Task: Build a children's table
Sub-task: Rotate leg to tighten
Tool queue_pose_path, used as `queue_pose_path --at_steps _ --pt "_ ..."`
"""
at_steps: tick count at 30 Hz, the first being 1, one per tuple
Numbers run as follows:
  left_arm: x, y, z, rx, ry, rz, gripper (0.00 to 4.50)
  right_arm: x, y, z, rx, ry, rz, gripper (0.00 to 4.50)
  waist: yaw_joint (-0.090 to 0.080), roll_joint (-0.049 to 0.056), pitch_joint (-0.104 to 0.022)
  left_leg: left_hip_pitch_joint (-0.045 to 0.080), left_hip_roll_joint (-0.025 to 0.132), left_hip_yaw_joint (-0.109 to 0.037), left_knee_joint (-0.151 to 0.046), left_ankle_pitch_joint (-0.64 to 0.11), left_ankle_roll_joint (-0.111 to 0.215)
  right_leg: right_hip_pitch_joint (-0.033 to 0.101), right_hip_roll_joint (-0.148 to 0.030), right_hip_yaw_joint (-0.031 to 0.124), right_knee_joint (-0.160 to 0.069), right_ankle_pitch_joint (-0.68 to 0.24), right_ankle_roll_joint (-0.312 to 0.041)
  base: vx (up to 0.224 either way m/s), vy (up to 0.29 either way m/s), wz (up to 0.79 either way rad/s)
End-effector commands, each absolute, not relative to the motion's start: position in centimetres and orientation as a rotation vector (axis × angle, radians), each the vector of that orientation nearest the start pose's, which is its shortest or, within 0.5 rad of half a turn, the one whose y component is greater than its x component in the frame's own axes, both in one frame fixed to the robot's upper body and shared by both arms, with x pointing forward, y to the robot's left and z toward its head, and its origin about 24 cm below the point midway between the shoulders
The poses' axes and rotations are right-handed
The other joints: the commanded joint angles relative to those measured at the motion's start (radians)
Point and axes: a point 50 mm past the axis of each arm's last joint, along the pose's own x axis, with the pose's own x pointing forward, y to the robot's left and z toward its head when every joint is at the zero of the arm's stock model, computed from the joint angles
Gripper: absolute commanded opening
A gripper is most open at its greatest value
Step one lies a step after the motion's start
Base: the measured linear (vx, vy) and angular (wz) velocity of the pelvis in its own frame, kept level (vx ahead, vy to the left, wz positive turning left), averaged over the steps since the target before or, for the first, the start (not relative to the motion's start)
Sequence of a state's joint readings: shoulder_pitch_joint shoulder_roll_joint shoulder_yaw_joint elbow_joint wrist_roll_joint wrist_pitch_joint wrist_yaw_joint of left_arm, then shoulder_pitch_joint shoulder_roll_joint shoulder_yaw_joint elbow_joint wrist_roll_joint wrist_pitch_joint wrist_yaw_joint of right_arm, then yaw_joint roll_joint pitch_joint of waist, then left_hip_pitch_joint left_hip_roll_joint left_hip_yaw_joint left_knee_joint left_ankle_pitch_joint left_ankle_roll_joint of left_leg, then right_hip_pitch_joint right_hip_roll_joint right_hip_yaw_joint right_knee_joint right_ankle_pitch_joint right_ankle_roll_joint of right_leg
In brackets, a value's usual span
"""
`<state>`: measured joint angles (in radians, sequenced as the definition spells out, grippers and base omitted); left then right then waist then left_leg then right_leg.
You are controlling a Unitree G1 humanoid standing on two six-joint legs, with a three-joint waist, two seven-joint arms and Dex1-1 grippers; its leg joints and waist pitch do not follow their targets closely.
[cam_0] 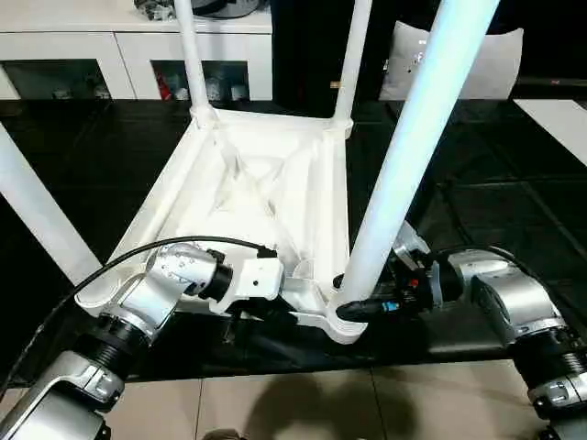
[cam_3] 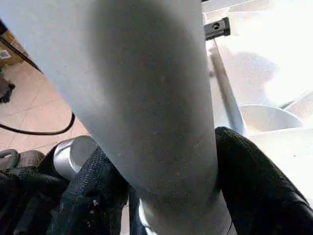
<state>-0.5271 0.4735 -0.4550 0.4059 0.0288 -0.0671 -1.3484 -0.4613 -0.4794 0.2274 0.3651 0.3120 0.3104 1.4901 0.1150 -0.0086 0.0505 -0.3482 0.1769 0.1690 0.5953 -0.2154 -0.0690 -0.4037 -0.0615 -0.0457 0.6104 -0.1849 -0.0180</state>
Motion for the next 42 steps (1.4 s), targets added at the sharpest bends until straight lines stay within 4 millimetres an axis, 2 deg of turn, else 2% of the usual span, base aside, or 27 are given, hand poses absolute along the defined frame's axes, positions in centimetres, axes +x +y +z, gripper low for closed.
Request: queue_pose_path --at_steps 1,2,5,7,8,9,10,11,12,13,15,16,18,19,20,21,22,24,25,28,29,34,35,36,38,41,42 --pt "27.6 12.7 3.6 0.638 0.501 -1.669 0.00 27.7 -15.1 6.8 0.071 0.410 1.609 2.30 -0.003 -0.008 -0.060 -0.001 0.055 -0.006 -0.067 -0.094 0.058 0.053 -0.081 0.044 -0.064 -0.188 -0.229 0.000 0.000 0.00" --pt "27.6 12.6 3.6 0.614 0.501 -1.647 0.00 27.6 -14.9 6.7 0.076 0.407 1.591 2.30 -0.004 -0.005 -0.057 -0.002 0.054 -0.007 -0.068 -0.105 0.055 0.052 -0.081 0.044 -0.067 -0.208 -0.225 0.000 0.000 0.00" --pt "27.7 12.2 3.8 0.519 0.494 -1.571 0.00 27.5 -14.0 6.2 0.049 0.416 1.514 2.26 -0.008 -0.006 -0.055 0.000 0.054 -0.009 -0.072 -0.114 0.044 0.051 -0.081 0.045 -0.070 -0.227 -0.217 0.000 0.000 0.00" --pt "27.8 11.9 4.0 0.451 0.487 -1.504 0.00 27.7 -13.2 5.8 0.023 0.406 1.429 2.22 -0.020 -0.005 -0.045 0.000 0.051 -0.011 -0.078 -0.173 0.028 0.047 -0.081 0.046 -0.083 -0.341 -0.191 0.000 0.000 0.00" --pt "28.0 11.5 4.2 0.415 0.473 -1.461 0.00 28.2 -12.4 5.7 0.030 0.389 1.347 2.22 -0.023 -0.005 -0.043 -0.001 0.049 -0.013 -0.080 -0.191 0.024 0.048 -0.082 0.045 -0.088 -0.386 -0.178 0.000 0.000 0.00" --pt "28.0 11.5 4.2 0.415 0.473 -1.461 0.00 28.2 -12.4 5.7 0.030 0.389 1.347 2.19 -0.028 -0.005 -0.042 0.000 0.049 -0.014 -0.082 -0.206 0.016 0.048 -0.082 0.046 -0.089 -0.419 -0.166 0.000 0.000 0.00" --pt "28.4 10.8 4.3 0.365 0.457 -1.354 0.00 29.5 -10.9 5.5 0.038 0.363 1.169 2.19 -0.044 -0.007 -0.036 -0.002 0.044 -0.019 -0.085 -0.243 -0.002 0.045 -0.082 0.043 -0.098 -0.539 -0.119 0.000 0.000 0.00" --pt "28.5 10.6 4.4 0.354 0.457 -1.330 0.00 29.8 -10.7 5.5 0.042 0.355 1.125 2.16 -0.052 -0.006 -0.032 -0.006 0.040 -0.022 -0.087 -0.251 -0.009 0.044 -0.082 0.038 -0.105 -0.582 -0.103 0.000 0.000 0.00" --pt "28.6 10.4 4.4 0.345 0.457 -1.309 0.00 30.0 -10.4 5.5 0.046 0.349 1.088 2.16 -0.066 -0.008 -0.034 0.000 0.035 -0.027 -0.085 -0.278 -0.020 0.039 -0.082 0.032 -0.115 -0.661 -0.064 0.000 0.000 0.00" --pt "29.3 9.3 4.6 0.312 0.440 -1.206 0.00 31.2 -9.7 5.2 0.054 0.345 0.919 2.16 -0.083 -0.008 -0.033 -0.002 0.032 -0.031 -0.083 -0.289 -0.026 0.037 -0.083 0.028 -0.121 -0.699 -0.047 0.000 0.000 0.00" --pt "29.7 8.7 4.7 0.308 0.426 -1.154 0.00 31.5 -9.4 5.0 0.063 0.342 0.866 2.16 -0.093 -0.008 -0.035 -0.001 0.029 -0.033 -0.080 -0.302 -0.019 0.037 -0.083 0.024 -0.128 -0.715 -0.035 0.000 0.000 0.00" --pt "30.2 8.1 4.8 0.306 0.413 -1.100 0.00 31.6 -8.9 5.0 0.067 0.331 0.831 2.16 -0.099 -0.001 -0.038 0.002 0.034 -0.032 -0.083 -0.299 0.000 0.034 -0.081 0.026 -0.129 -0.651 -0.054 0.000 0.000 0.00" --pt "30.4 7.8 4.9 0.303 0.409 -1.077 0.00 31.6 -8.7 5.0 0.067 0.321 0.823 2.65 -0.097 -0.003 -0.043 0.005 0.037 -0.028 -0.084 -0.284 0.018 0.035 -0.078 0.029 -0.126 -0.569 -0.081 0.000 0.000 0.00" --pt "30.7 7.5 4.9 0.332 0.393 -1.063 0.00 31.7 -8.4 5.2 0.067 0.296 0.814 2.78 -0.095 0.001 -0.041 0.003 0.039 -0.025 -0.085 -0.267 0.028 0.033 -0.075 0.033 -0.121 -0.513 -0.103 0.000 0.000 0.00" --pt "30.7 7.4 4.9 0.338 0.391 -1.062 0.00 31.7 -8.4 5.3 0.068 0.292 0.813 2.81 -0.094 0.001 -0.042 0.003 0.039 -0.023 -0.085 -0.261 0.031 0.033 -0.075 0.035 -0.120 -0.492 -0.111 0.000 0.000 0.00" --pt "30.8 7.4 4.9 0.351 0.388 -1.065 0.00 31.7 -8.3 5.3 0.072 0.288 0.813 2.97 -0.093 0.001 -0.043 0.001 0.040 -0.022 -0.085 -0.254 0.033 0.036 -0.075 0.035 -0.116 -0.467 -0.120 0.000 0.000 0.00" --pt "30.9 7.5 4.9 0.376 0.382 -1.068 0.00 31.7 -8.3 5.5 0.076 0.272 0.816 2.97 -0.088 0.001 -0.045 -0.003 0.042 -0.021 -0.087 -0.226 0.040 0.041 -0.075 0.037 -0.109 -0.398 -0.142 0.000 0.000 0.00" --pt "30.9 7.6 4.9 0.382 0.383 -1.066 0.00 31.7 -8.3 5.6 0.076 0.264 0.814 3.13 -0.084 0.003 -0.047 -0.001 0.043 -0.019 -0.085 -0.216 0.041 0.042 -0.077 0.039 -0.105 -0.368 -0.155 0.000 0.000 0.00" --pt "30.9 7.8 4.9 0.387 0.387 -1.066 0.00 31.6 -8.4 5.7 0.077 0.260 0.820 3.23 -0.080 0.000 -0.047 -0.005 0.042 -0.017 -0.083 -0.201 0.045 0.046 -0.078 0.040 -0.103 -0.359 -0.162 0.000 0.000 0.00" --pt "30.8 8.5 4.7 0.413 0.398 -1.065 0.00 31.4 -9.0 5.9 0.079 0.234 0.847 3.45 -0.073 0.001 -0.047 -0.004 0.042 -0.016 -0.084 -0.191 0.048 0.046 -0.080 0.040 -0.106 -0.384 -0.151 0.000 0.000 0.00" --pt "30.8 8.7 4.6 0.423 0.403 -1.061 0.00 31.3 -9.2 5.9 0.082 0.227 0.856 3.68 -0.072 0.001 -0.048 -0.005 0.043 -0.016 -0.085 -0.183 0.048 0.047 -0.079 0.040 -0.104 -0.374 -0.151 0.000 0.000 0.00" --pt "30.6 9.9 4.5 0.453 0.397 -1.103 0.00 30.8 -11.6 5.9 0.068 0.236 0.894 4.13 -0.065 0.000 -0.053 -0.004 0.045 -0.012 -0.081 -0.127 0.064 0.052 -0.077 0.038 -0.091 -0.243 -0.191 0.000 0.000 0.00" --pt "30.5 10.2 4.5 0.475 0.386 -1.139 0.00 30.6 -12.4 6.0 0.055 0.241 0.933 4.13 -0.063 -0.001 -0.053 -0.005 0.045 -0.012 -0.080 -0.122 0.066 0.055 -0.077 0.038 -0.090 -0.237 -0.192 0.000 0.000 0.00" --pt "30.4 10.3 4.4 0.486 0.379 -1.159 0.00 30.5 -12.6 6.1 0.050 0.240 0.955 4.24 -0.061 0.002 -0.055 -0.006 0.044 -0.011 -0.078 -0.116 0.073 0.055 -0.077 0.038 -0.089 -0.224 -0.194 0.000 0.000 0.00" --pt "30.2 10.5 4.4 0.493 0.382 -1.188 0.00 30.3 -12.9 6.4 0.037 0.231 0.999 4.43 -0.058 0.001 -0.054 -0.006 0.046 -0.010 -0.078 -0.107 0.077 0.055 -0.077 0.038 -0.087 -0.207 -0.199 0.000 0.000 0.00" --pt "29.6 10.9 4.2 0.541 0.382 -1.269 0.00 29.8 -13.7 6.8 -0.018 0.213 1.091 4.43 -0.053 0.002 -0.053 -0.004 0.049 -0.011 -0.079 -0.121 0.078 0.054 -0.079 0.037 -0.089 -0.230 -0.202 0.000 0.000 0.00" --pt "29.4 11.1 4.1 0.561 0.385 -1.302 0.00 29.7 -14.0 7.0 -0.035 0.212 1.114 4.43 -0.052 -0.003 -0.054 -0.003 0.049 -0.010 -0.079 -0.131 0.073 0.054 -0.079 0.036 -0.091 -0.252 -0.198 0.000 0.000 0.00"
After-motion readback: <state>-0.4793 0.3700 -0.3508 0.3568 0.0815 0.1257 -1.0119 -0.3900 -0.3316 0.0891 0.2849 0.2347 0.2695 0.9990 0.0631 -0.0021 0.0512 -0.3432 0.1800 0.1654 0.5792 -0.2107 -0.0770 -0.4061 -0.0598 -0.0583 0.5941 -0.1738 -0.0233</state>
